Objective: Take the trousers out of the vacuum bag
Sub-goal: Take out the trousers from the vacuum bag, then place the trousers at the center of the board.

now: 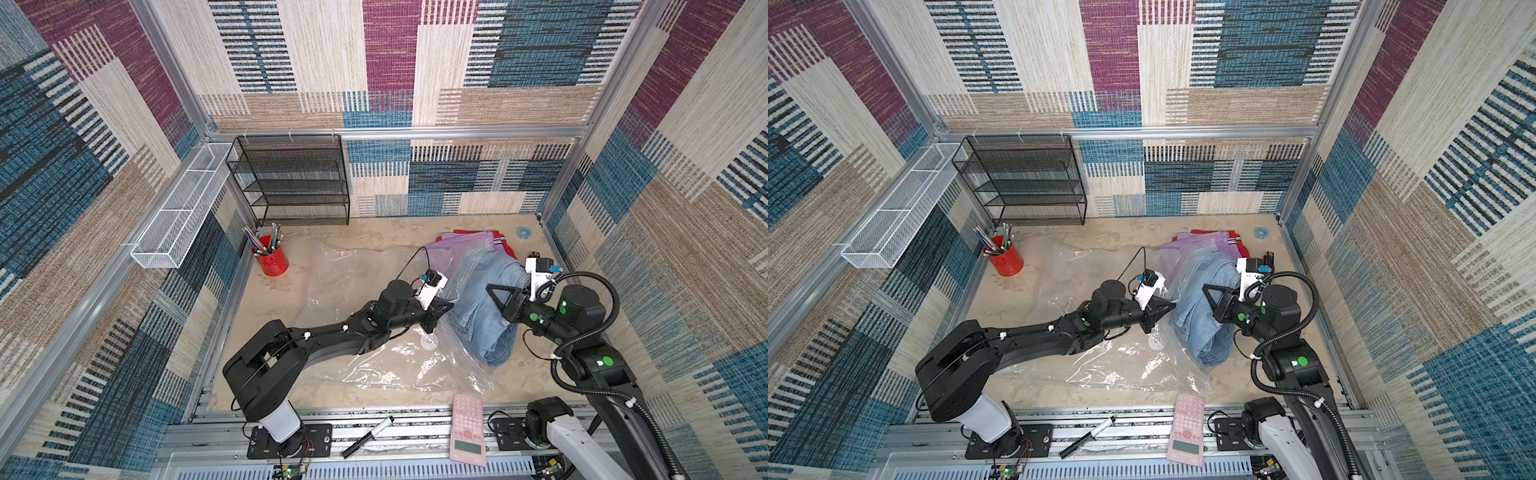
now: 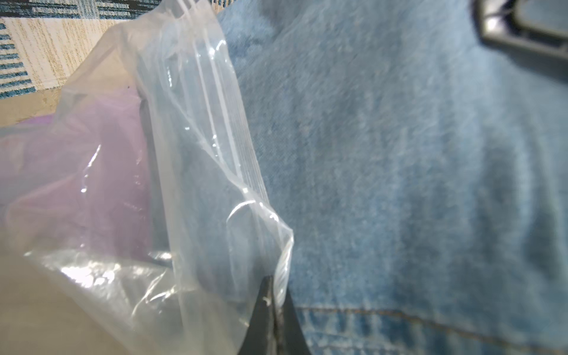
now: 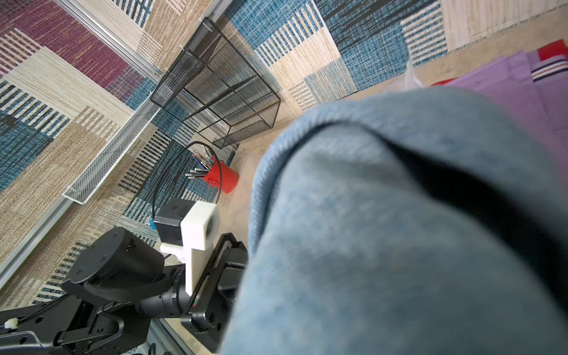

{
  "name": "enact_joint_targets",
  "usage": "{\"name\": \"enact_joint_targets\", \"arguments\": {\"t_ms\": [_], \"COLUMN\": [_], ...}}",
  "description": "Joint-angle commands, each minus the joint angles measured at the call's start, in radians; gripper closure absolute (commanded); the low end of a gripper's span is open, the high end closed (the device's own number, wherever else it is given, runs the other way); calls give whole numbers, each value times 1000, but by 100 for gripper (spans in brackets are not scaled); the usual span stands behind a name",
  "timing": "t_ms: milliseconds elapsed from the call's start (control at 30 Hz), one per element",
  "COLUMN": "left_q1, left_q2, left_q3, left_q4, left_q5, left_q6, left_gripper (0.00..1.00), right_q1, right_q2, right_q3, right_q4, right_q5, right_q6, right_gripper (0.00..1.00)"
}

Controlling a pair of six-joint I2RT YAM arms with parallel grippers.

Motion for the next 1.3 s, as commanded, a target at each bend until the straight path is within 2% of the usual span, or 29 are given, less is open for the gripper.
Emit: {"name": "enact_joint_targets", "arguments": {"t_ms": [0,267,400,700,967,1033,1133,1267], "left_q1": [6,16,21,34,37,38,37,37], "left_q2": [4,-8,-2,28,47,51,47,27], "left_q3": [-2,-2,19,60,82,82,74,54], "left_q4": [-1,-13,-15,-36,-66,-55,-52,-75], "left_q5": [-33,-114,-139,-210,-260,-253,-259,-275], "left_q6": [-35,-59,-73,-127,-157,-165,-176,-185], "left_gripper": [100,100,100,100,100,100,100,100], "right_q1": [-1,0,-1,-1,-1,-1,-1,-1], "right_q2": [-13,-49,-50,-53,-73,-82,-85,-74], "right_q3": [41,106,160,313,356,351,368,360], "right_q4": [66,-25,-73,-140,-122,-104,-127,-73], "right_q5": [11,-49,-120,-150,-187,-161,-33,77], "right_q6": [-31,-22,-27,-26,-4,11,-14,-18], "right_gripper": [100,100,100,100,100,100,100,100]}}
